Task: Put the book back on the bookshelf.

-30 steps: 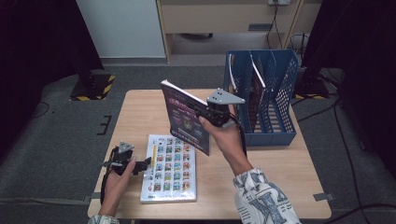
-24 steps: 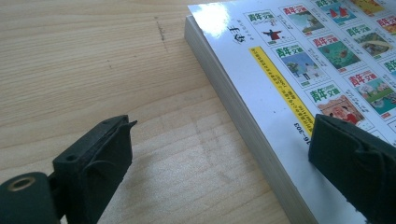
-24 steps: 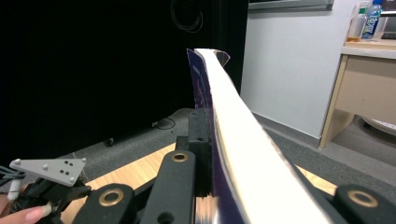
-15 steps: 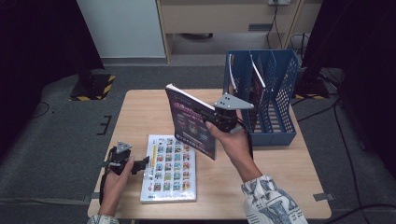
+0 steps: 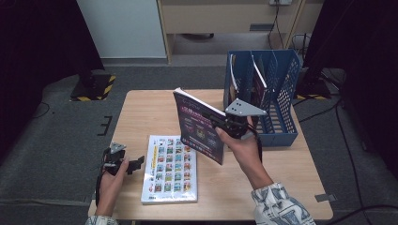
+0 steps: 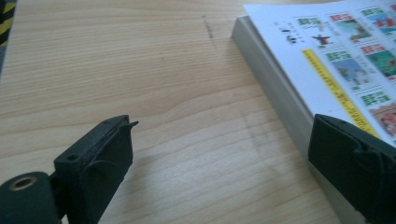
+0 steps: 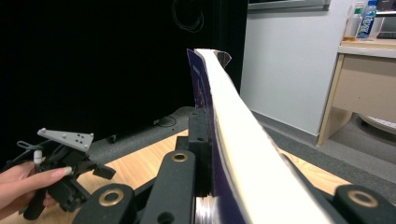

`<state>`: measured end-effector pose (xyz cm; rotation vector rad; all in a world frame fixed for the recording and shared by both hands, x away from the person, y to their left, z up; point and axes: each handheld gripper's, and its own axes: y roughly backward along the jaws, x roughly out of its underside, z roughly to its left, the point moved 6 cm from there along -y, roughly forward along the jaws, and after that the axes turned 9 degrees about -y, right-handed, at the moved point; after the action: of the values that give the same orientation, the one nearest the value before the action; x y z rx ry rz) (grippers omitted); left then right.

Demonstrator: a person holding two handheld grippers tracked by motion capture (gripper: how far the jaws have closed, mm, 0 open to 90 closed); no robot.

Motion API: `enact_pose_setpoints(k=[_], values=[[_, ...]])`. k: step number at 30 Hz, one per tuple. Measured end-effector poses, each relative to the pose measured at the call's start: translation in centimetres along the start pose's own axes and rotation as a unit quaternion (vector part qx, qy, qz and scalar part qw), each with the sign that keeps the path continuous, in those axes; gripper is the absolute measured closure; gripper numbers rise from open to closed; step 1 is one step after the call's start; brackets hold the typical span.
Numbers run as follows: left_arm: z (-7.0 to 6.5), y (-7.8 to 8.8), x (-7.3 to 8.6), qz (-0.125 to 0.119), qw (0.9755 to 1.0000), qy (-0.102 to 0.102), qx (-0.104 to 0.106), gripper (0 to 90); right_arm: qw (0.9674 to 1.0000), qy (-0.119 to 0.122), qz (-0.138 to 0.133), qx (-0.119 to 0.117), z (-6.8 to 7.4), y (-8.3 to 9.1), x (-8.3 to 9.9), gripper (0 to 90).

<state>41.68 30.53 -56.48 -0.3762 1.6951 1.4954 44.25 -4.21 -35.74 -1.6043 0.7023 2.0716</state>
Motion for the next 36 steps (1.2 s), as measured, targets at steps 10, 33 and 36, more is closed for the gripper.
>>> enact_pose_setpoints(k=[10,33,36], values=[[0.8,-0.1,0.6,0.012,0.9998,0.004,-0.014,6.1,1.0,-0.006,0.001,0.001,-0.8,1.6,0.4,82.6],[0.8,-0.6,1.1,0.031,0.9991,-0.011,-0.025,5.6,1.0,-0.008,0.001,0.005,-2.9,6.2,1.3,82.6],[0.8,-0.6,1.1,0.031,0.9991,-0.012,-0.025,5.5,0.9999,-0.009,0.001,0.01,-3.4,6.8,1.3,82.6]])
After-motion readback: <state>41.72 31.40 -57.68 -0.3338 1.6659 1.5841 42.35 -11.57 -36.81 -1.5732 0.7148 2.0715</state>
